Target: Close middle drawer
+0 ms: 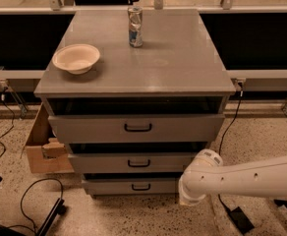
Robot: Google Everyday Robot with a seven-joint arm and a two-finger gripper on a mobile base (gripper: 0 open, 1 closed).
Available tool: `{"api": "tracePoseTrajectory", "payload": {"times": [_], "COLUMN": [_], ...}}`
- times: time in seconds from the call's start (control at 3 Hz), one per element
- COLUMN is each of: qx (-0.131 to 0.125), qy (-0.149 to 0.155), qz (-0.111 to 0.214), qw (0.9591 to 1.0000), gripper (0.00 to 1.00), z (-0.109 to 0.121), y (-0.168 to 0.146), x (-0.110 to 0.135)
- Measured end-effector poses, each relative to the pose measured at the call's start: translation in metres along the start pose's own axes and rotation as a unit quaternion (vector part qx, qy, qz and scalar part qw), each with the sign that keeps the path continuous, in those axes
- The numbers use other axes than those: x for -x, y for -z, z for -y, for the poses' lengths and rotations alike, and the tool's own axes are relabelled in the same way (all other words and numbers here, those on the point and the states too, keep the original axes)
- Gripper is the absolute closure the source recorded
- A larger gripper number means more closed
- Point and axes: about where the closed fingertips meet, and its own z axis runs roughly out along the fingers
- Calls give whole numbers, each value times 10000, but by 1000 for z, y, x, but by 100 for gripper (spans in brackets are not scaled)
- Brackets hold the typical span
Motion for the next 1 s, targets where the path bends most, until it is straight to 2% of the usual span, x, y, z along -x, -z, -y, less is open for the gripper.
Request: {"api": "tracePoseTrajectory", "payload": {"times": [0.33,0.67,1.0], "qx": [260,330,42], "qy": [-44,-859,-1197], "qz": [-489,-1139,-1460], "qw": [9985,9892,9820], "gripper": [100,100,84], "z": [-59,-108,-105], "y": [53,119,162], "x": [-17,-50,-63]}}
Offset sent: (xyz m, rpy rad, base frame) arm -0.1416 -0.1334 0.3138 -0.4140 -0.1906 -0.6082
